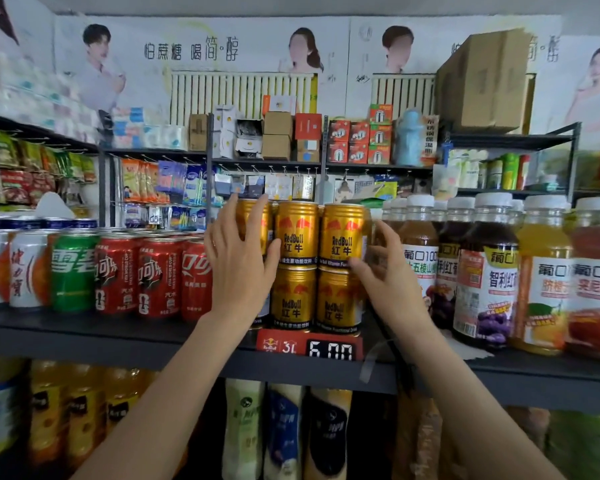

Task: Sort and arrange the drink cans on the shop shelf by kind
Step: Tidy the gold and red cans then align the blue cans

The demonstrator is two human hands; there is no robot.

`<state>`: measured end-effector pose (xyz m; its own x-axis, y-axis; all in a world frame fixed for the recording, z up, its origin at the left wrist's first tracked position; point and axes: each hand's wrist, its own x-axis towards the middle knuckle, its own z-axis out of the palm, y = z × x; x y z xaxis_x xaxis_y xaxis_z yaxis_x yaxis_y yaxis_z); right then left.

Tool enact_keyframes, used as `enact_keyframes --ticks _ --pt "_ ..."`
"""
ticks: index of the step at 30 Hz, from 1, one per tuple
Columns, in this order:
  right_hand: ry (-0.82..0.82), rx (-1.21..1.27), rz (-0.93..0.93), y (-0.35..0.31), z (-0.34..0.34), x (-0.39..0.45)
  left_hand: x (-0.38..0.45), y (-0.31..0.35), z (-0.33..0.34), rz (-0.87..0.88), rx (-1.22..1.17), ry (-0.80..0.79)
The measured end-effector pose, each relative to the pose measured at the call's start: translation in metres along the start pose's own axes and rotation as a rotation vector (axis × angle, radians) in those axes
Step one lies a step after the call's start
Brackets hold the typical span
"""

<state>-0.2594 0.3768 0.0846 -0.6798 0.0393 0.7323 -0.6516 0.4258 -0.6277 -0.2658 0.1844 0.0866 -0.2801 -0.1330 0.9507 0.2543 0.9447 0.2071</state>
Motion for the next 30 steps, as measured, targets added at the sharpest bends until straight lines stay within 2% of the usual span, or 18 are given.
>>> enact_keyframes --ticks 4,7,10,12,21,30 --pt "0.062 -0.156 0.027 0.015 -0.041 0.021 0.015 0.046 -0.002 0.235 -0.026 0.008" --pt "-0.089 -0.211 0.05 0.025 -0.044 0.027 0.023 0.079 0.002 0.363 0.009 -0.108" --pt "-0.266 -0.086 0.076 0.03 -0.037 0.026 0.031 0.088 0.009 0.405 0.084 -0.232" --pt "-0.322 -0.05 0.062 0.035 -0.031 0.027 0.033 0.088 0.013 0.433 0.142 -0.294" --pt "-0.268 -0.102 -0.017 0.045 -0.017 0.036 0.035 0.086 0.01 0.449 0.119 -0.372" --pt "-0.257 -0.091 0.019 0.046 -0.013 0.039 0.039 0.082 0.012 0.474 0.055 -0.396"
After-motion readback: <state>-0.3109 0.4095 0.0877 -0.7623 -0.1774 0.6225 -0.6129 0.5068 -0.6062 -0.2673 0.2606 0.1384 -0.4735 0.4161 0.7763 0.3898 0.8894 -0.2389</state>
